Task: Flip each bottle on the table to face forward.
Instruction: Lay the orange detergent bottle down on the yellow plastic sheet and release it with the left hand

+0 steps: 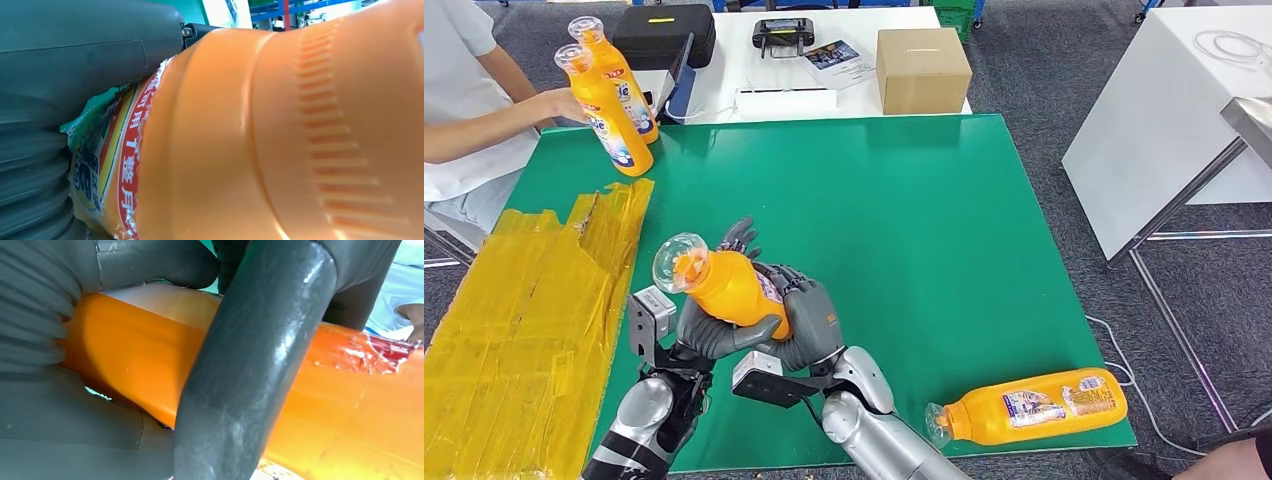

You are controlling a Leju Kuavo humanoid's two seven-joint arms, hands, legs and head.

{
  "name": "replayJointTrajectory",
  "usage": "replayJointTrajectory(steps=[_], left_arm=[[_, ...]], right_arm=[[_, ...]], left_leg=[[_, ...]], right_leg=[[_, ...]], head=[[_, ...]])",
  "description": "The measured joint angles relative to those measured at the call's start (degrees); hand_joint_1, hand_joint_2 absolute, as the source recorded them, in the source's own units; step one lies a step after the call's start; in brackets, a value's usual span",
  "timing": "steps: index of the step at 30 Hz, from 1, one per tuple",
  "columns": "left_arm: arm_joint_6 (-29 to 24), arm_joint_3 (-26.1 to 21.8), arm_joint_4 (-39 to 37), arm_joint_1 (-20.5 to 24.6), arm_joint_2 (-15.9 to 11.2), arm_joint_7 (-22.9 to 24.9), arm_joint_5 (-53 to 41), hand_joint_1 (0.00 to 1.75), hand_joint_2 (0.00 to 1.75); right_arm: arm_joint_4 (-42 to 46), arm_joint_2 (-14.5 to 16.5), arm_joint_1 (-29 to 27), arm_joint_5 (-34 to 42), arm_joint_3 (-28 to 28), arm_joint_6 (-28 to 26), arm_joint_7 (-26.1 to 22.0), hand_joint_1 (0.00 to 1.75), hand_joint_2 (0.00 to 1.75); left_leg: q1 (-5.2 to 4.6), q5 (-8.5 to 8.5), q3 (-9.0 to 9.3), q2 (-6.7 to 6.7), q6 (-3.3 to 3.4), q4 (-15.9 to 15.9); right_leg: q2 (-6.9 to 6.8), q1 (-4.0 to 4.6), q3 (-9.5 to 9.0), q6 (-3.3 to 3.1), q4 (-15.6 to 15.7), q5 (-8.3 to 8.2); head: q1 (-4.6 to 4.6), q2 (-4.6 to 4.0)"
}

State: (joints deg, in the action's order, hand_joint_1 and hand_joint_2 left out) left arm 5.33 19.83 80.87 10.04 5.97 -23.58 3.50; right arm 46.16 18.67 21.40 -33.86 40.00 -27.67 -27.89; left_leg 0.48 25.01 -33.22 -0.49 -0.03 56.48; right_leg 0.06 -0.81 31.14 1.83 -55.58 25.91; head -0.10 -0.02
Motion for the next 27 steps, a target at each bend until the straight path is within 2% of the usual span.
replayJointTrajectory(steps=[6,15,27], left_arm=[[-0.5,-0.1,0.0,-0.1,0.0,-0.1,0.1,0.00,1.75],[-4.3,-0.2,0.4,-0.8,0.0,-1.1,-1.8,0.00,1.75],[-5.2,-0.1,1.0,-1.0,-0.1,-1.2,-2.9,0.00,1.75]], right_arm=[[-0.4,0.0,0.1,0.4,0.1,0.0,0.0,1.75,1.75],[-1.0,0.0,0.0,1.7,0.3,-0.7,-0.6,1.75,1.75],[-0.8,0.0,-0.3,1.9,0.2,-0.6,-0.5,1.75,1.75]], left_leg=[[0.00,0.00,0.00,0.00,0.00,0.0],[0.00,0.00,0.00,0.01,0.00,0.0],[0.00,0.00,0.01,0.02,0.00,0.0]], right_leg=[[0.00,0.00,0.00,0.00,0.0,0.00],[0.01,0.01,0.01,0.00,0.0,0.00],[0.01,0.00,0.01,0.00,0.0,0.00]], head=[[0.00,0.00],[-0.01,0.00],[-0.02,0.00]])
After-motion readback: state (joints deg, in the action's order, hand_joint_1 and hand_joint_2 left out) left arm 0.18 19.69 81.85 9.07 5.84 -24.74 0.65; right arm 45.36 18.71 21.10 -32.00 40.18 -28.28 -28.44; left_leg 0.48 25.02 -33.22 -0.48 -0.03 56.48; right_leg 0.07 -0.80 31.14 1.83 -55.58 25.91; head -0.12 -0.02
